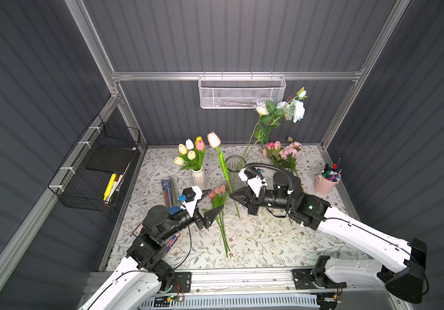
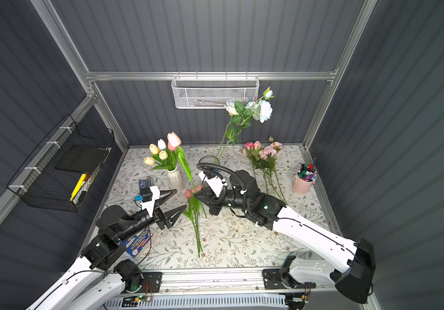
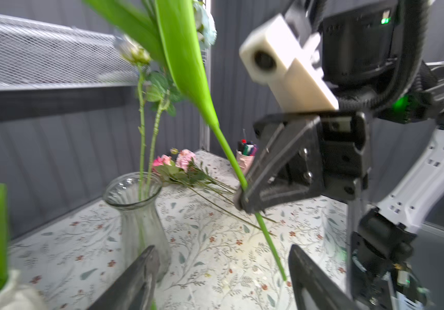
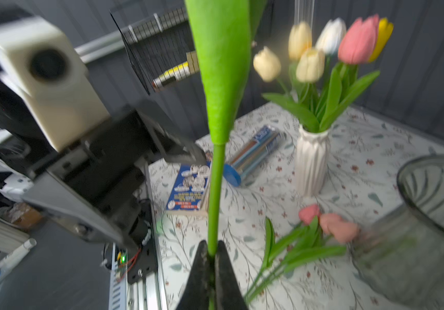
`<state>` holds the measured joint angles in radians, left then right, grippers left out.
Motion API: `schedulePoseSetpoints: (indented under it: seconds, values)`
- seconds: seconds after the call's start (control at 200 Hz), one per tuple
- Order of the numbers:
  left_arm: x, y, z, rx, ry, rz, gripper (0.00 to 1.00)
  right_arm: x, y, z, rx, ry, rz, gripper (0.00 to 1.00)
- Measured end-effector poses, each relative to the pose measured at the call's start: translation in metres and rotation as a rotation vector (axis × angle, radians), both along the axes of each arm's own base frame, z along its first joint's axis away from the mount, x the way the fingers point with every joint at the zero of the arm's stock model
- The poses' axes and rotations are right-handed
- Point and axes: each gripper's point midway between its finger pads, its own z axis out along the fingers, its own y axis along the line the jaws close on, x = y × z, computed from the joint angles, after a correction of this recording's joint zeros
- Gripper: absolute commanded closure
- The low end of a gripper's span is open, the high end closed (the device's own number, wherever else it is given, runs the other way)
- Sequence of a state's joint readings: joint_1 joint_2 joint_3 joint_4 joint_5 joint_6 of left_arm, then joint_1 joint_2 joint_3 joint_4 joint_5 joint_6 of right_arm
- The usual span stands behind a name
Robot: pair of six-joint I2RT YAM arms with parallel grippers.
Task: Pick out pink flowers from the vase
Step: Place the flower at the center of the board.
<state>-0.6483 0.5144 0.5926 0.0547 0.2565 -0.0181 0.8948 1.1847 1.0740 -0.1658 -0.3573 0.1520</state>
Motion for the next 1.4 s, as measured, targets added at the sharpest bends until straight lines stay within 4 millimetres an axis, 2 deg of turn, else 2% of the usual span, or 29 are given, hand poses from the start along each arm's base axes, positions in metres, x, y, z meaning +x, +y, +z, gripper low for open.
schedulePoseSetpoints:
  seconds: [0.14,0.23,0.41,0.625,0.725,0.956,1.246,1.301,1.401]
  values:
    - [0.001,0.034,0.01,-0.035,-0.049,0.165,0.22,-0.012,-0.013,-0.057,-0.173,0.152,-0.035,1.0]
    - [0.005,0.047,0.01,-0.037,-0.057,0.239,0.21,-0.019,-0.022,-0.092,-0.267,0.278,-0.077,1.0]
    - [0.015,0.054,-0.003,0.006,-0.025,0.311,0.21,-0.031,-0.034,-0.162,-0.446,0.499,-0.165,1.0]
    - [0.018,0.059,-0.005,0.02,-0.028,0.345,0.21,-0.034,-0.036,-0.217,-0.609,0.628,-0.215,1.0]
    - [0.019,0.06,-0.005,0.024,-0.032,0.351,0.21,-0.028,-0.03,-0.23,-0.645,0.645,-0.23,1.0]
    - [0.018,0.063,-0.006,0.028,-0.038,0.362,0.2,-0.008,-0.004,-0.241,-0.665,0.654,-0.246,1.0]
    - [0.018,0.062,-0.006,0.031,-0.04,0.362,0.2,0.004,0.006,-0.263,-0.729,0.715,-0.298,0.96]
    - [0.018,0.062,-0.006,0.031,-0.04,0.362,0.2,0.005,0.007,-0.267,-0.74,0.728,-0.306,0.92]
    - [0.018,0.062,-0.006,0.032,-0.04,0.361,0.2,0.007,0.005,-0.273,-0.751,0.756,-0.325,0.79]
